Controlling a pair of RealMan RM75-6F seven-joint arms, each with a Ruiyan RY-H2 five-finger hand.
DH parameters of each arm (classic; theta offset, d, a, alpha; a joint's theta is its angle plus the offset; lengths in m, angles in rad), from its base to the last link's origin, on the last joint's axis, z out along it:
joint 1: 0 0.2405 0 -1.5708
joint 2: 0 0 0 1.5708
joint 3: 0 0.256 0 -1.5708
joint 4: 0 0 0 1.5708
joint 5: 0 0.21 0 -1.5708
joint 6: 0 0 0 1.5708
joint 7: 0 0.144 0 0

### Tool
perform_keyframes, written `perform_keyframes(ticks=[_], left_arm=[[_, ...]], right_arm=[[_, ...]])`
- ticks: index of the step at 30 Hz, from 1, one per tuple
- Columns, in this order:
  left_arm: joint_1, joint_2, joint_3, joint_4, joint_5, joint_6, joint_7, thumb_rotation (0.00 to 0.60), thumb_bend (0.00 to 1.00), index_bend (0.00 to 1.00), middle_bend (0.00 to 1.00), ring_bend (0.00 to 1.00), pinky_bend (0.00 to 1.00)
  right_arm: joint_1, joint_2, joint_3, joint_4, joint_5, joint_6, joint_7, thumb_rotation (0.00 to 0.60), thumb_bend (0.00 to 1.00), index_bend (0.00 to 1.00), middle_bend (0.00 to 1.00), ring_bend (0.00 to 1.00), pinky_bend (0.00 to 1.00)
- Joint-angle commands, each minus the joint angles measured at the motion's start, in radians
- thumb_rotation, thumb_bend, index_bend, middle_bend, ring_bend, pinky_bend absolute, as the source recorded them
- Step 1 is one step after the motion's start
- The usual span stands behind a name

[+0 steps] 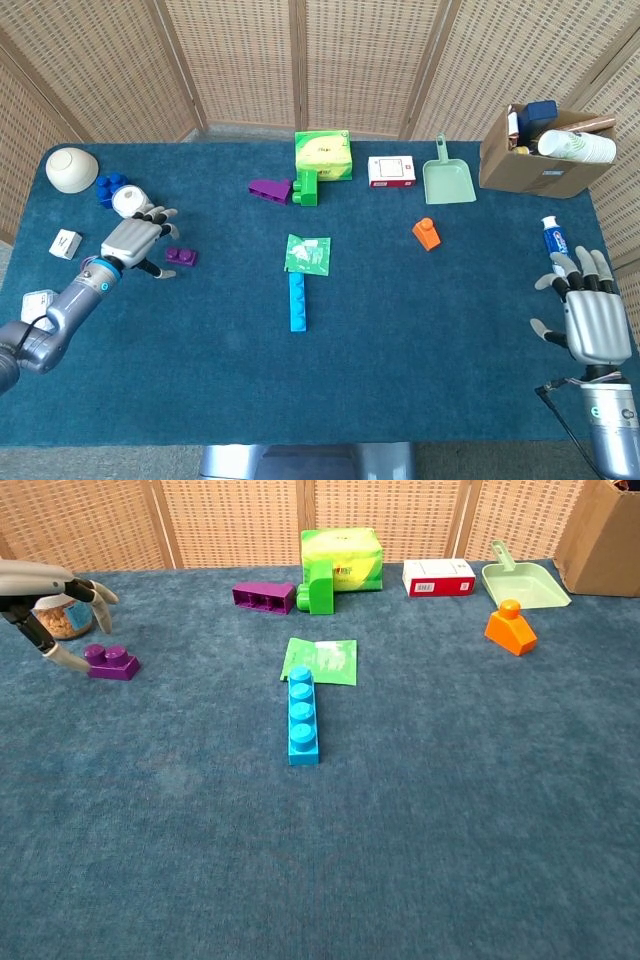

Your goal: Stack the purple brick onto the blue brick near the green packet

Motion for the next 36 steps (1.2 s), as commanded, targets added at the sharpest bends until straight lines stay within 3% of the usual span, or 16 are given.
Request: perform_keyframes(ticks=[1,16,28,36], left_arm=[[-0.016,-0.022,0.01,0.03,0.007,-0.011,-0.018,0.447,0.2,0.32,0.1,0.0,0.0],[-0.044,-0.095,0.038,0.129,0.021,-0.002,-0.055,0.471,0.23,0.4,0.13,0.0,0.0],[-0.052,-0.123,0.049,0.173,0.022,0.015,-0.084,0.591,0.36,0.52,0.2,0.0,0.0],[-0.053,-0.119,0.063,0.18,0.026,0.015,-0.089,0.6,0.4,0.61,0.25,0.02,0.0]], right_arm=[[-0.008,0.004,0.003,-0.004,-0.003,0.008,-0.002,0.6,0.09,0.44,0.2,0.0,0.02],[-0.044,0.016,0.016,-0.009,-0.009,0.029,0.006,0.6,0.08,0.44,0.2,0.0,0.02],[-0.076,0.021,0.02,-0.015,-0.004,0.043,0.017,0.6,0.07,0.44,0.2,0.0,0.02],[-0.09,0.025,0.028,-0.017,-0.012,0.055,0.03,0.6,0.07,0.44,0.2,0.0,0.02]])
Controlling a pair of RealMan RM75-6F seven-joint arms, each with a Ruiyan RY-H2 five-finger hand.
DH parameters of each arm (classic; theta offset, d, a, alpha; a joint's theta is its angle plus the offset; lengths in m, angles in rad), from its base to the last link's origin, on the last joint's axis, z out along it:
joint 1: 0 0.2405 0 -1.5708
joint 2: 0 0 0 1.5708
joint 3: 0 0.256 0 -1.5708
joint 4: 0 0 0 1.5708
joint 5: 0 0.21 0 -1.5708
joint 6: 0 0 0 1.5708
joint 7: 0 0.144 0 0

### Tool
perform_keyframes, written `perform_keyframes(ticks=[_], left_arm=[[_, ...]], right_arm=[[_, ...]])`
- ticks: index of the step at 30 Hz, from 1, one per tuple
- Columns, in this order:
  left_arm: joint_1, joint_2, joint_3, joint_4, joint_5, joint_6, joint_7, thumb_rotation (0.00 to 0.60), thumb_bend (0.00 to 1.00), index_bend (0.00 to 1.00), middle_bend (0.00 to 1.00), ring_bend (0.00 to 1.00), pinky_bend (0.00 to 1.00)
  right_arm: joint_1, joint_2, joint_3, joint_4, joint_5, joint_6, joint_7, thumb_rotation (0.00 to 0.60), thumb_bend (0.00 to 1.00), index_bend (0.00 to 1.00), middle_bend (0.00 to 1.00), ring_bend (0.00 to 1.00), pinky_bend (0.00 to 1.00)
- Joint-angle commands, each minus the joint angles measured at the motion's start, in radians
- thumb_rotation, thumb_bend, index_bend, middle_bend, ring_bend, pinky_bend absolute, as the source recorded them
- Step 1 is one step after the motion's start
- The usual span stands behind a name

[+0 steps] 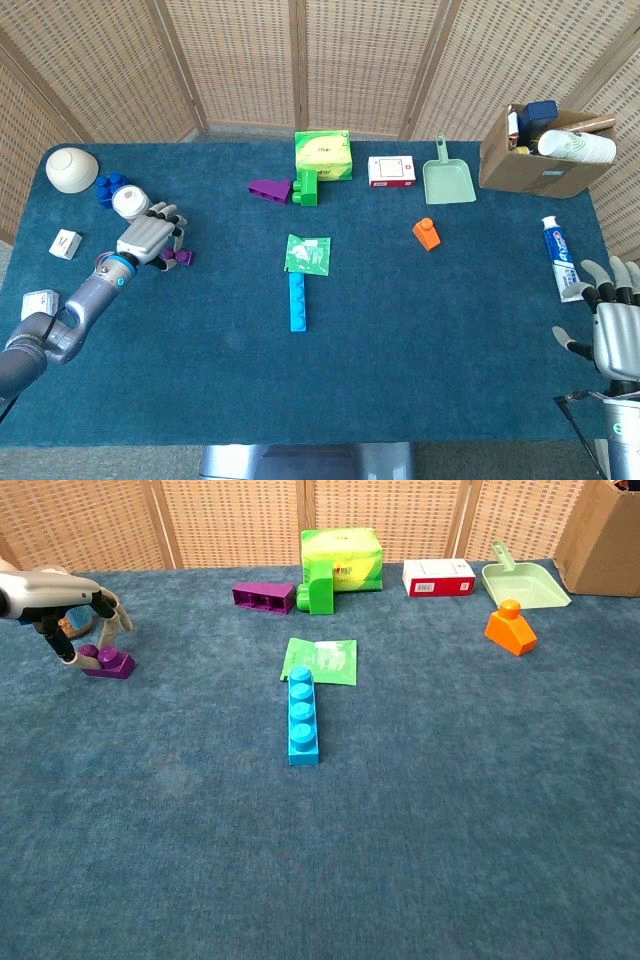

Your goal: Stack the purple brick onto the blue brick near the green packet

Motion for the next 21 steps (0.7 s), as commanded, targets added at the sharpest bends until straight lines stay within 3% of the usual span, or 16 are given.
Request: perform_keyframes(ticks=[1,11,21], left_arm=[[0.0,0.004,0.004,-0.001,0.001,0.002,0.008,0.6,0.41,0.61,0.25,0.02,0.0],[-0.002,0.036,-0.001,-0.043,-0.003,0.021,0.004,0.6,0.42,0.62,0.26,0.03,0.0],[-0.01,0.168,0.014,-0.23,0.082,0.139,-0.034,0.6,0.42,0.62,0.26,0.04,0.0]], right_arm=[[-0.003,0.001,0.002,-0.001,-0.002,0.001,0.003,0.6,0.07,0.44,0.2,0.0,0.02],[-0.009,-0.004,0.005,0.006,-0.002,-0.007,0.012,0.6,0.07,0.44,0.2,0.0,0.02],[0.001,-0.016,0.019,0.014,0.007,-0.029,0.007,0.6,0.07,0.44,0.2,0.0,0.02]])
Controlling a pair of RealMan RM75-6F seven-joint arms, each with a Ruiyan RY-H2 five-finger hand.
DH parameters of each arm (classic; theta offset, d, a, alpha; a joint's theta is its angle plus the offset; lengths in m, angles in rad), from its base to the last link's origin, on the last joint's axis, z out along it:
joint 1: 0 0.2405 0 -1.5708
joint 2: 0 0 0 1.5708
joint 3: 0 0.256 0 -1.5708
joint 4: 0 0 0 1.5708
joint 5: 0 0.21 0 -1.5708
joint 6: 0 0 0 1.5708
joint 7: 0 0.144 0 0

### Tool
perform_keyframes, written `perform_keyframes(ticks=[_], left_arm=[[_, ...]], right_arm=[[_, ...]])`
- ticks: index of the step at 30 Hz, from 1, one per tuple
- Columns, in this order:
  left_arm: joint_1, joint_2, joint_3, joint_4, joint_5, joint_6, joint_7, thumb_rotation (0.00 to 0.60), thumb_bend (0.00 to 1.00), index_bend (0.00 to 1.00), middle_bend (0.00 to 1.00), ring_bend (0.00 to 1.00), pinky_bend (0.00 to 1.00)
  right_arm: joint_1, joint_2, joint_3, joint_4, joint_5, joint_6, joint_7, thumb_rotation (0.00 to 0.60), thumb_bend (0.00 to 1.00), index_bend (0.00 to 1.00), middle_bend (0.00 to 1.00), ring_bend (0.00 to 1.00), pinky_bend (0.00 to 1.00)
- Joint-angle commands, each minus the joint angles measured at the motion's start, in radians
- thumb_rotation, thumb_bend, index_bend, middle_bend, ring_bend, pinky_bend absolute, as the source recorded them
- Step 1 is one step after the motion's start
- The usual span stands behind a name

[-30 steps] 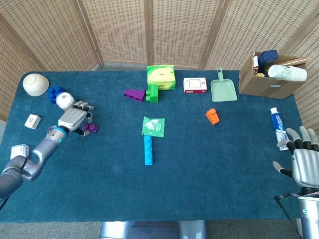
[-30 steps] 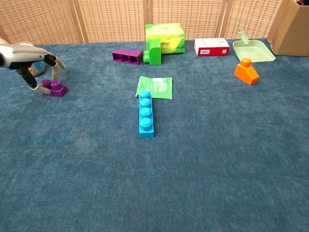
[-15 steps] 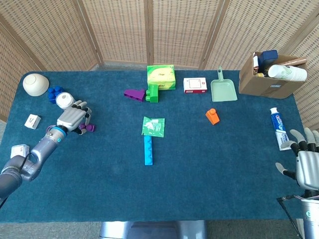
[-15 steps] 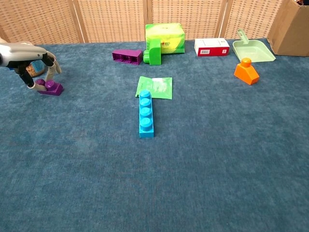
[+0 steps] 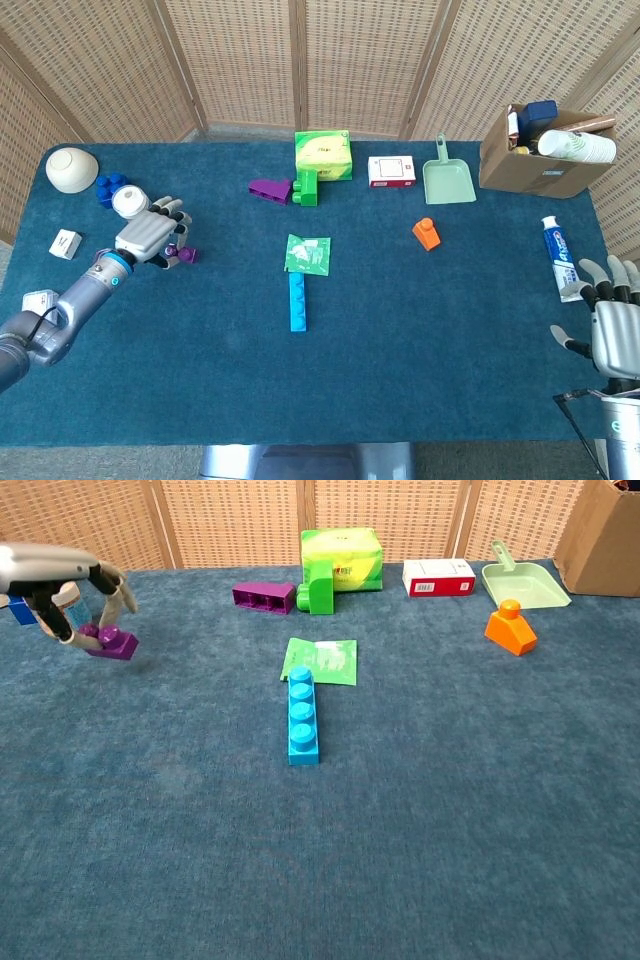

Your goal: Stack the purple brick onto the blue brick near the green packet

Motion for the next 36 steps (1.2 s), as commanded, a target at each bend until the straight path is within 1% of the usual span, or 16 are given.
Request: perform_keyframes(ticks=[1,5,10,16,25,32,36], left_arm=[[-0.003,0.063,0.012,-0.087,0.057,0.074,-0.021,0.6,0.43,0.62,0.26,0.04,0.0],[-0.01,0.108,0.032,-0.166,0.128,0.149,-0.04,0.6,0.43,0.62,0.26,0.04,0.0],[-0.031,0.124,0.059,-0.22,0.226,0.232,-0.065,0.6,0.42,0.62,0.26,0.04,0.0],[-0.075,0.122,0.084,-0.252,0.307,0.274,-0.091,0.6,0.43,0.63,0.26,0.04,0.0],[-0.145,0.087,0.115,-0.229,0.394,0.293,-0.095,0.6,0.43,0.64,0.24,0.02,0.0],[-0.208,0.052,0.143,-0.169,0.48,0.339,-0.098,0.6,0.43,0.64,0.22,0.0,0.0],[-0.236,0.024,0.155,-0.119,0.508,0.37,-0.117,0.6,0.43,0.64,0.22,0.0,0.0]], right_arm=[[0.003,-0.005,0.002,0.003,0.005,-0.007,-0.001,0.6,0.07,0.44,0.2,0.0,0.02],[0.006,-0.014,0.006,0.012,0.011,-0.016,0.005,0.6,0.07,0.43,0.2,0.0,0.02],[0.005,-0.019,0.009,0.016,0.009,-0.015,0.006,0.6,0.07,0.44,0.2,0.0,0.02],[-0.004,-0.019,0.011,0.016,0.011,-0.005,0.007,0.6,0.07,0.43,0.2,0.0,0.02],[-0.018,-0.017,0.014,0.021,0.023,0.004,0.013,0.6,0.07,0.43,0.2,0.0,0.02],[-0.027,-0.024,0.019,0.024,0.034,0.012,0.011,0.6,0.06,0.43,0.2,0.0,0.02],[-0.031,-0.027,0.024,0.022,0.043,0.018,0.0,0.6,0.07,0.43,0.2,0.0,0.02]])
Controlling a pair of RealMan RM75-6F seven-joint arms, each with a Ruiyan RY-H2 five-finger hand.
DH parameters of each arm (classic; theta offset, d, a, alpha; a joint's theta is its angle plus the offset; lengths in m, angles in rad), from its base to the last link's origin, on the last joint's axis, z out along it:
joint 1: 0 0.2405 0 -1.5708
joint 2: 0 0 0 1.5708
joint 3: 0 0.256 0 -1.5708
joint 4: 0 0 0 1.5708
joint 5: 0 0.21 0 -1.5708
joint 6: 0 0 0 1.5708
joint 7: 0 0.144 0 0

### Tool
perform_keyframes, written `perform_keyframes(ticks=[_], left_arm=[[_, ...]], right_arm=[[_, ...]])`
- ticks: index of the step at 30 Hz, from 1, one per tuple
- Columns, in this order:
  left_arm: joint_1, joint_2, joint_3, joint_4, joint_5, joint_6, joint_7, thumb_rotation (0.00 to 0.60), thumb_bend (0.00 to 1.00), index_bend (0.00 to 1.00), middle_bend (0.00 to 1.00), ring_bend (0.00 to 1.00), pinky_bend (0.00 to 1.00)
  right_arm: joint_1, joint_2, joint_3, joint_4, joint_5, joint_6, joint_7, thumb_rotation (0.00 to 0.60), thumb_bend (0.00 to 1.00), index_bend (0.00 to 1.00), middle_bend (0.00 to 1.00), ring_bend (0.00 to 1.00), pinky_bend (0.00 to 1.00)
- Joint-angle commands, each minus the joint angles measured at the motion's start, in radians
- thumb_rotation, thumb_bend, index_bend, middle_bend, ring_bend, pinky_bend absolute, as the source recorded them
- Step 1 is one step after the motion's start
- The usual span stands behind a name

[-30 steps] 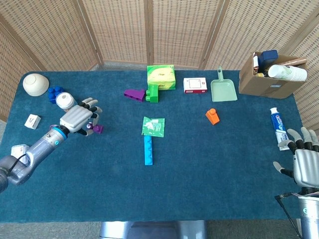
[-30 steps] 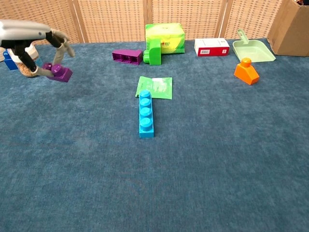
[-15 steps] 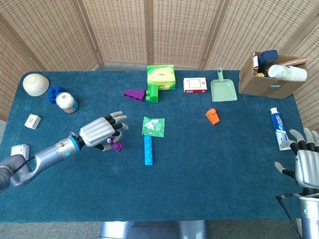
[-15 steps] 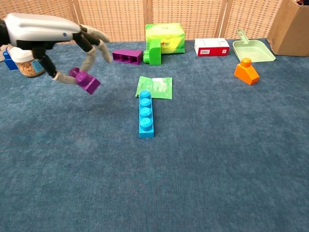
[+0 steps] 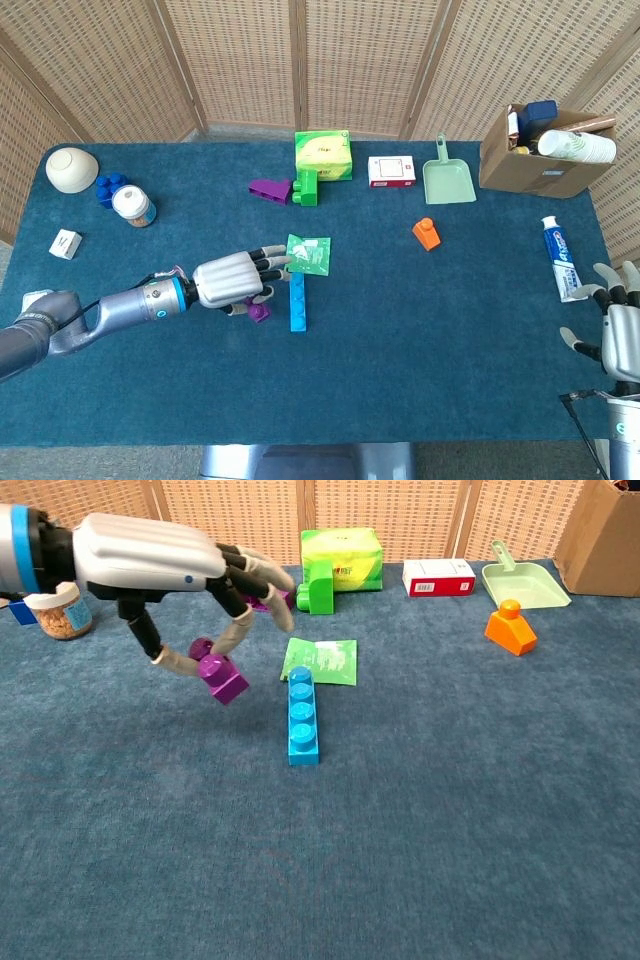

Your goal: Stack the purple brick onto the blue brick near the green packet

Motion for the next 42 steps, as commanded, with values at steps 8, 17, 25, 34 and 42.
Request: perform_keyframes(ticks=[8,17,25,34,42], left_arm=[[-0.059,-0.102,0.037,0.164,0.046,0.07,-0.084,0.6,0.42,0.64,0.21,0.0,0.0],[-0.101,-0.206,0.079,0.318,0.086,0.141,-0.148,0.6,0.43,0.65,0.21,0.0,0.0],[-0.142,-0.274,0.113,0.433,0.105,0.175,-0.192,0.6,0.43,0.65,0.21,0.0,0.0],[-0.166,-0.319,0.141,0.517,0.1,0.192,-0.228,0.6,0.42,0.65,0.2,0.0,0.0],[-0.174,-0.361,0.17,0.595,0.094,0.197,-0.258,0.6,0.42,0.65,0.2,0.0,0.0]], right_arm=[[-0.01,-0.009,0.013,-0.014,0.021,0.021,-0.028,0.6,0.07,0.43,0.2,0.0,0.02],[-0.023,-0.013,0.021,-0.023,0.035,0.042,-0.048,0.6,0.06,0.43,0.2,0.0,0.02],[-0.041,-0.012,0.024,-0.031,0.042,0.065,-0.055,0.6,0.06,0.43,0.2,0.0,0.02],[-0.053,-0.012,0.029,-0.041,0.045,0.083,-0.064,0.6,0.06,0.43,0.2,0.0,0.02],[-0.059,-0.014,0.033,-0.052,0.047,0.095,-0.079,0.6,0.06,0.43,0.2,0.0,0.02]])
